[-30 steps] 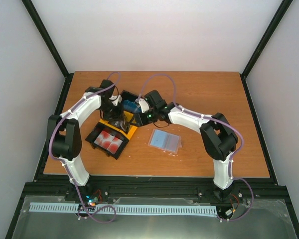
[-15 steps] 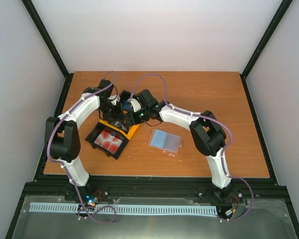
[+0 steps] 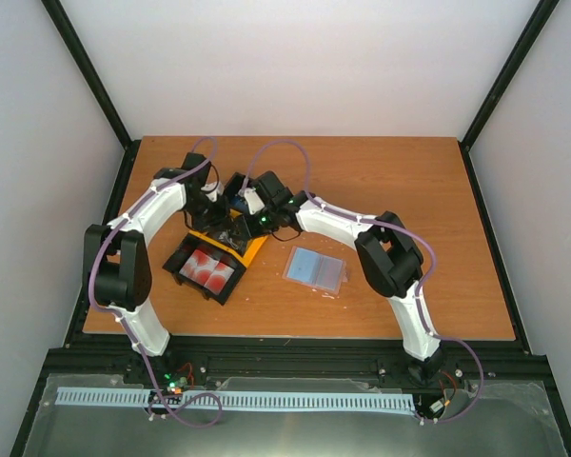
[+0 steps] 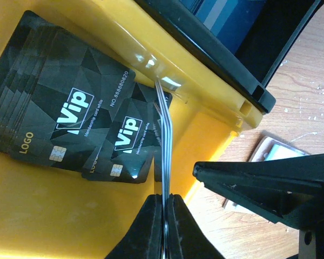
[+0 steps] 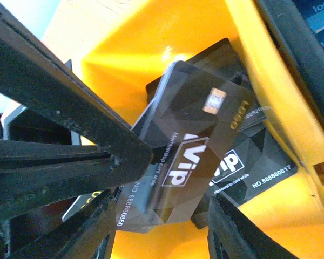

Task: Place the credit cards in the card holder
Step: Pick up the credit card from the storage box.

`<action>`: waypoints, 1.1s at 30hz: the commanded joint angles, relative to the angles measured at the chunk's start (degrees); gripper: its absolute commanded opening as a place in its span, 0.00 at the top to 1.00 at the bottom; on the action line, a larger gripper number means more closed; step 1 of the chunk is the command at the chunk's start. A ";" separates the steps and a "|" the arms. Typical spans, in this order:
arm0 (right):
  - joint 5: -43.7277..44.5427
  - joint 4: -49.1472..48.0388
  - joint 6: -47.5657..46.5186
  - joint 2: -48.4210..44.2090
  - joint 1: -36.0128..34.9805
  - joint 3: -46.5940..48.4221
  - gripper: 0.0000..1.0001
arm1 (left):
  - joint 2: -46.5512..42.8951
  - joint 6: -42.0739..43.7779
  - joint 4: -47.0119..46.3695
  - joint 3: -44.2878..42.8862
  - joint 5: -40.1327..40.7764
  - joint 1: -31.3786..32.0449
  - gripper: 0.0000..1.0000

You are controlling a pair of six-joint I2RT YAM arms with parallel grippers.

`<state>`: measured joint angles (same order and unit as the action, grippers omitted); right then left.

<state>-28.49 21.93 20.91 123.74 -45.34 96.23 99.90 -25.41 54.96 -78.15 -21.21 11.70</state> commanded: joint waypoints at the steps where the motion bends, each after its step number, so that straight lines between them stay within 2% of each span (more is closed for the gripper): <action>1: 7.82 4.16 0.04 2.72 -0.79 1.52 0.54 | -3.47 -0.70 0.34 -0.95 -3.89 -0.18 0.99; 9: 11.61 4.58 0.22 2.13 -0.98 1.68 0.57 | -3.70 0.61 2.03 -0.91 -2.63 -0.19 0.99; 25: 8.98 1.22 -0.79 -2.72 -0.97 -1.77 0.57 | -3.27 1.82 3.63 0.90 2.51 -0.19 0.99; 33: 9.30 -0.48 -0.30 -6.36 -0.87 -3.54 0.56 | -4.95 -1.71 6.26 -2.48 14.60 -0.19 0.99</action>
<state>-19.05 23.75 20.80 121.27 -46.15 92.99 97.89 -25.15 57.71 -77.32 -14.31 11.51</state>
